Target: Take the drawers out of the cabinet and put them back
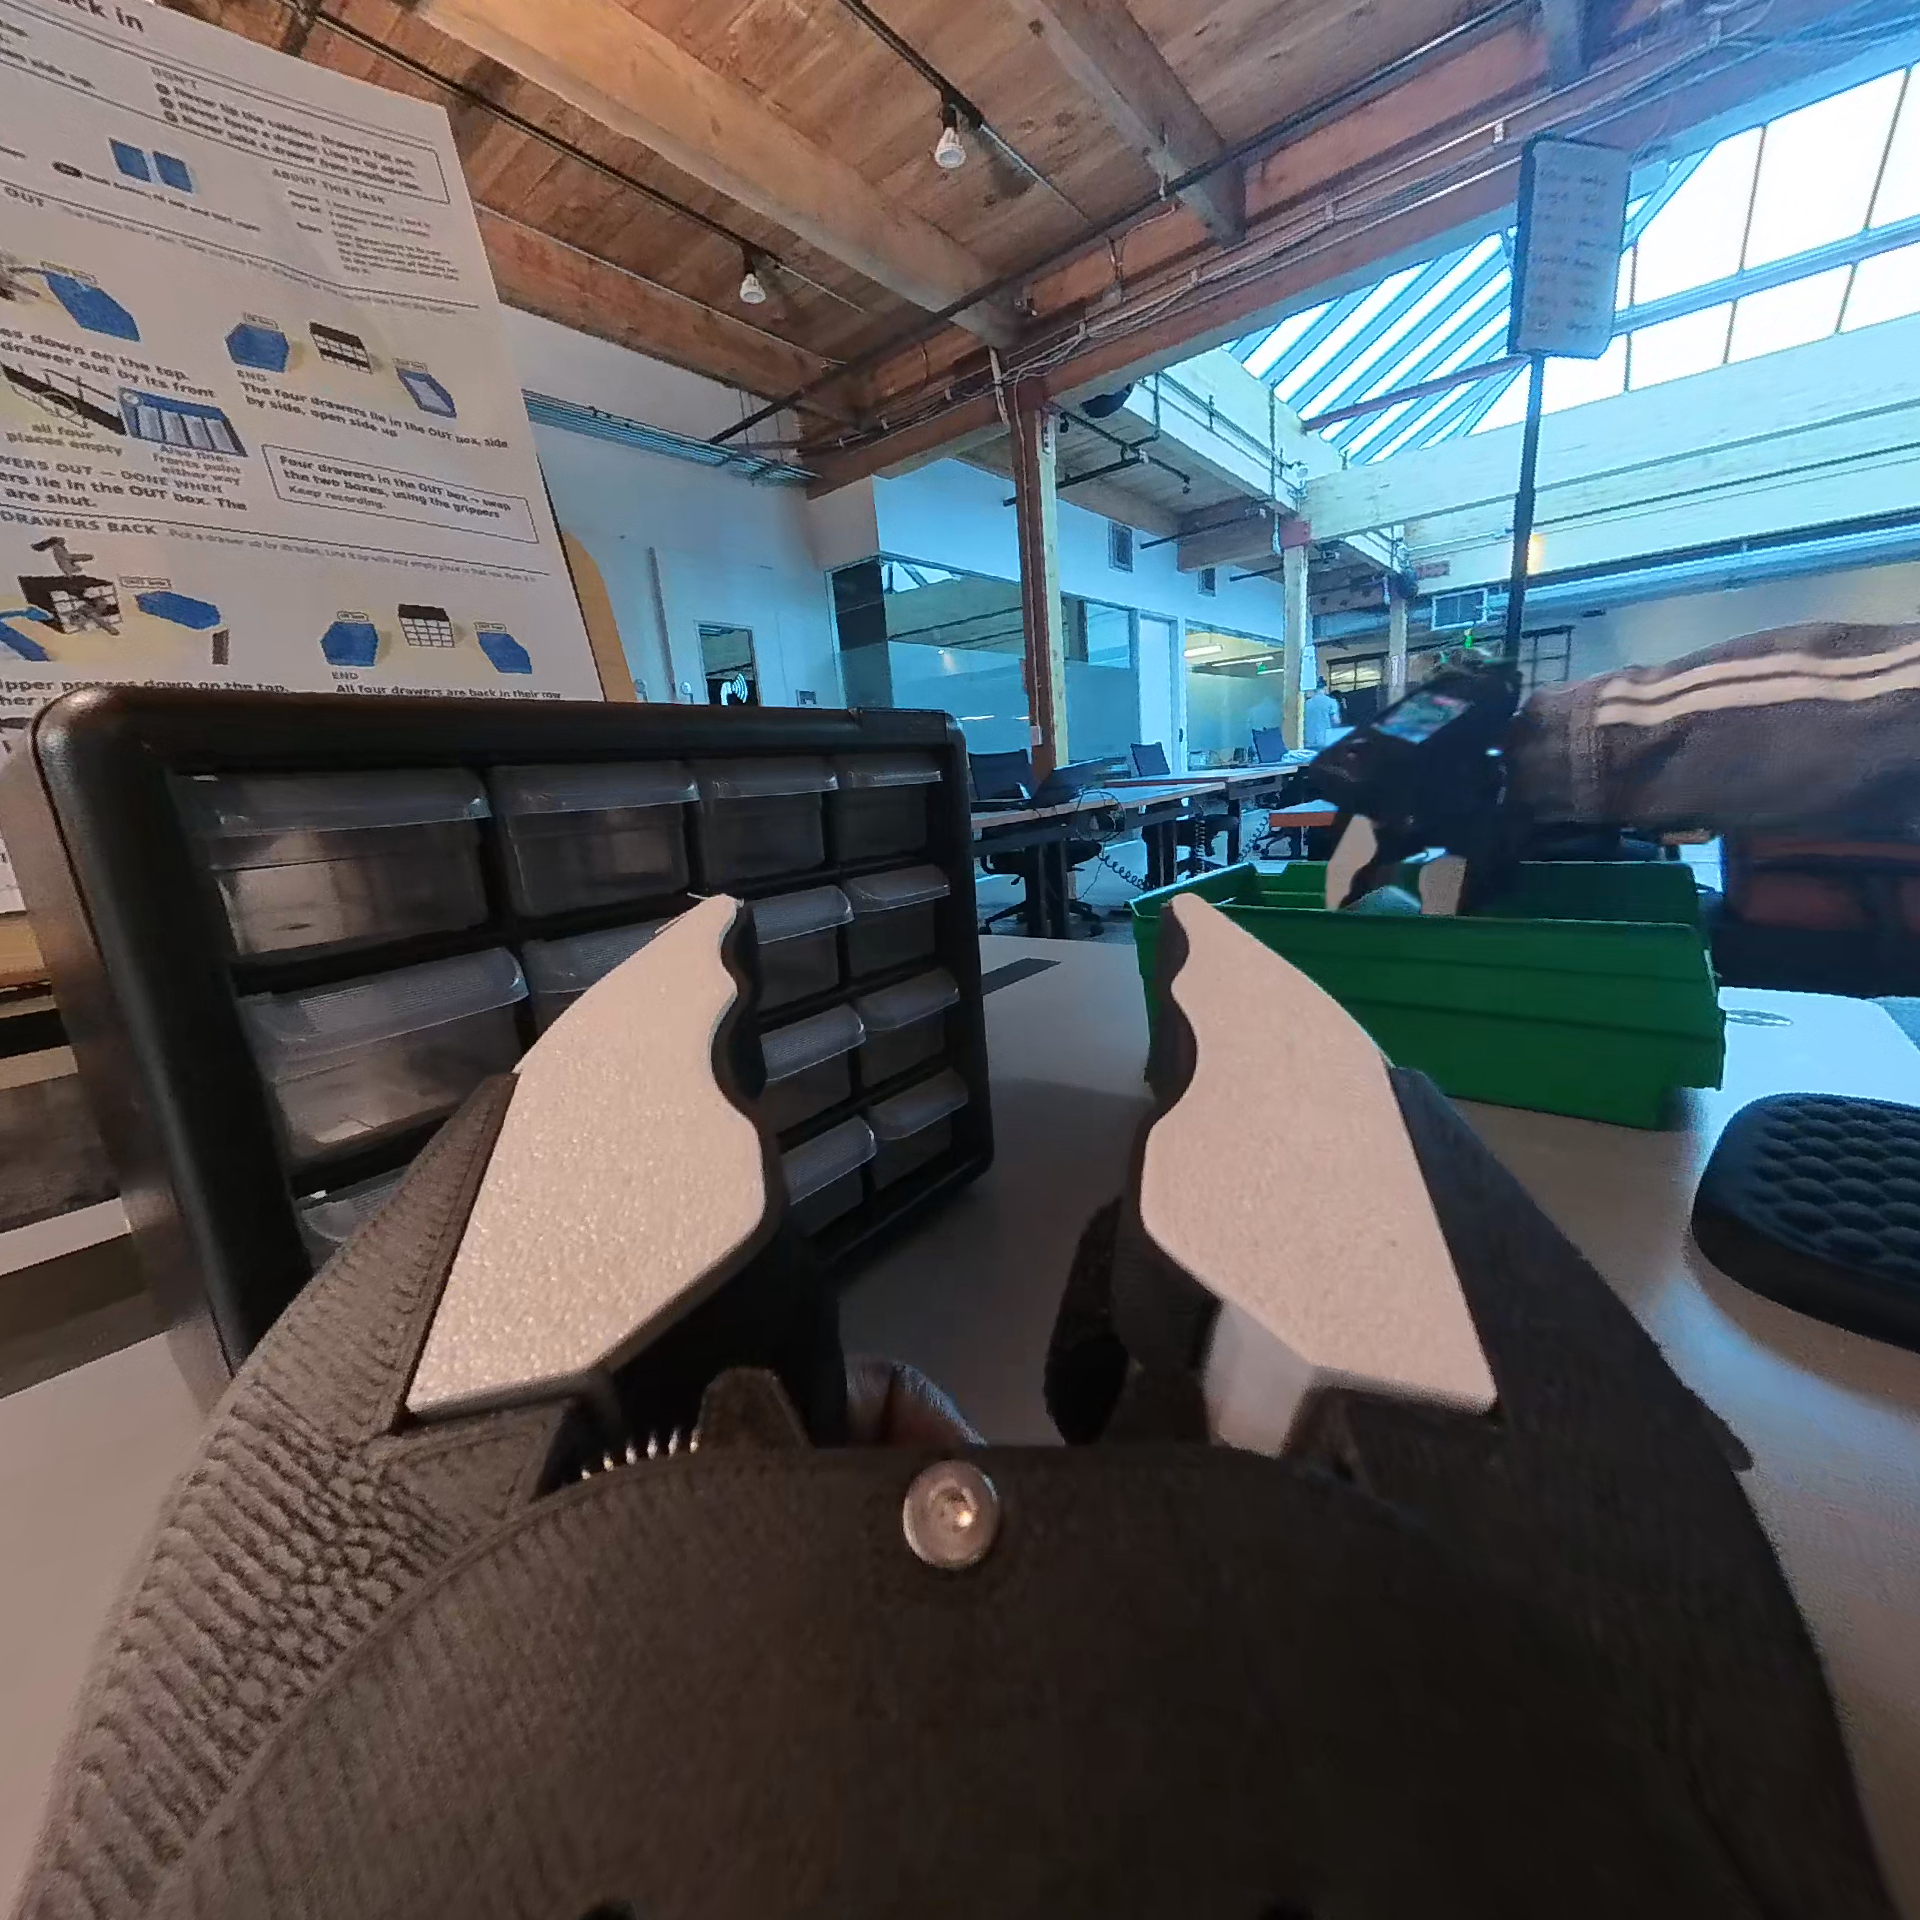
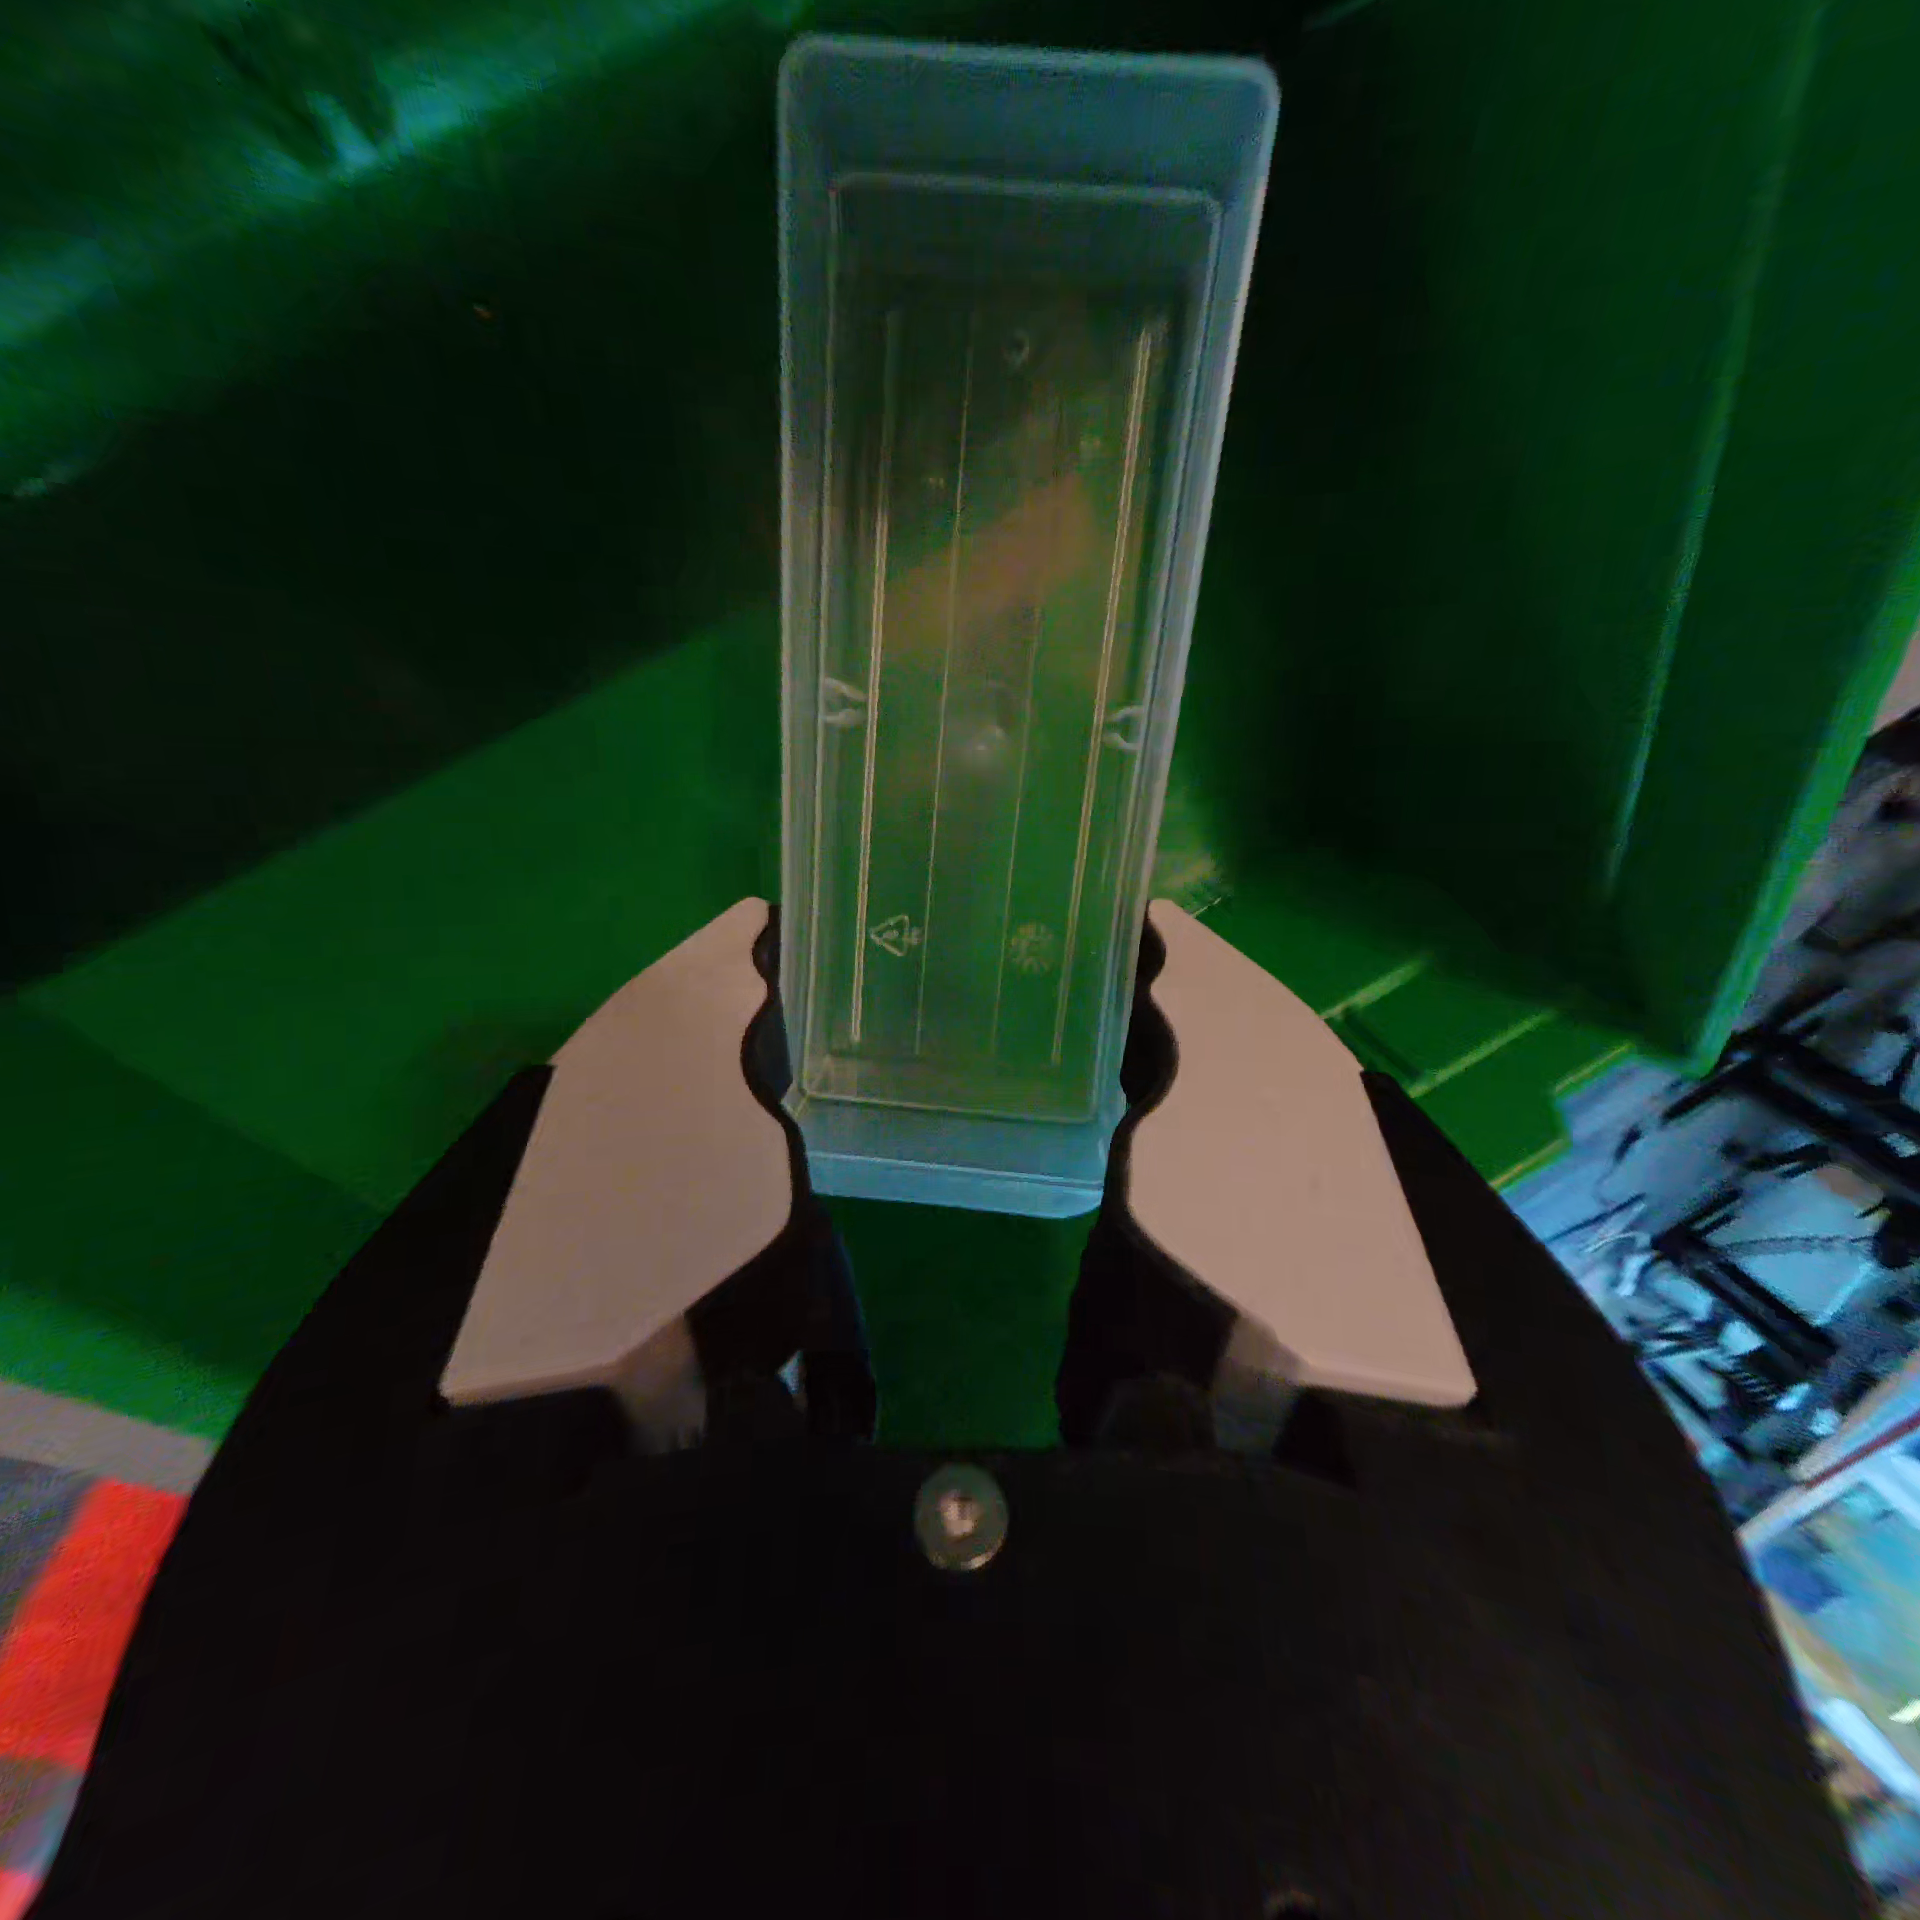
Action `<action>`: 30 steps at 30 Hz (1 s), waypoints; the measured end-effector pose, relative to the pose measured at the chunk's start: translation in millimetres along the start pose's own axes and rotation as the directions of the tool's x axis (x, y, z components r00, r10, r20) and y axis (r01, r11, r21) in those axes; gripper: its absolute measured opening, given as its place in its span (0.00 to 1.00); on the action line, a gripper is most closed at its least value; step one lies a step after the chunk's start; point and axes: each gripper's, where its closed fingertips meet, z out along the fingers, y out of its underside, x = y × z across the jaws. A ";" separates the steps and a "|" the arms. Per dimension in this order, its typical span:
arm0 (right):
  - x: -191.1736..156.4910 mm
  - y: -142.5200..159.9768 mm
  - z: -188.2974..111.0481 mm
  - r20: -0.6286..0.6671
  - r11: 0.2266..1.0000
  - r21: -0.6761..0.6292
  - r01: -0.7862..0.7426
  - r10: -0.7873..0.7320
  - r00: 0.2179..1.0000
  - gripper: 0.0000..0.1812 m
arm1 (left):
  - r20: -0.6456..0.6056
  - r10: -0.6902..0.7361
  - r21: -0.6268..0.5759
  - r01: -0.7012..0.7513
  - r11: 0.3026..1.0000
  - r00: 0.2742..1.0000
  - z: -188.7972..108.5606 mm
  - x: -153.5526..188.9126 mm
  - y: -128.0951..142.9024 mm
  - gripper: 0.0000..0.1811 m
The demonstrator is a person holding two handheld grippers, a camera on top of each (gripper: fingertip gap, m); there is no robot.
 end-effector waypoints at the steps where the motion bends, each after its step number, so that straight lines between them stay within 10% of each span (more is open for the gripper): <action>1: 4.4 0.1 4.4 -0.008 0.999 -0.013 0.036 -0.036 0.999 0.35 | 0.001 0.000 0.001 0.000 1.000 1.000 0.0 -0.1 -0.5 0.40; 11: 50.1 6.3 35.7 -0.149 0.939 -0.232 0.255 -0.294 0.944 0.35 | 0.005 0.005 -0.007 -0.005 1.000 1.000 0.1 -1.8 1.1 0.40; 23: 62.0 5.3 27.2 -0.255 0.960 -0.170 0.224 -0.262 0.931 0.43 | 0.015 0.009 -0.010 -0.009 1.000 1.000 -0.4 -4.4 1.5 0.40; 27: 74.4 -26.3 -20.7 -0.412 0.987 0.101 0.127 -0.075 0.908 0.41 | 0.021 0.030 -0.026 -0.030 0.999 0.999 0.0 -4.6 3.8 0.40; 30: 74.1 -79.0 -97.2 -0.436 0.833 0.553 0.025 0.264 0.860 0.42 | 0.027 0.036 -0.044 -0.035 0.998 0.999 0.9 -5.7 7.7 0.40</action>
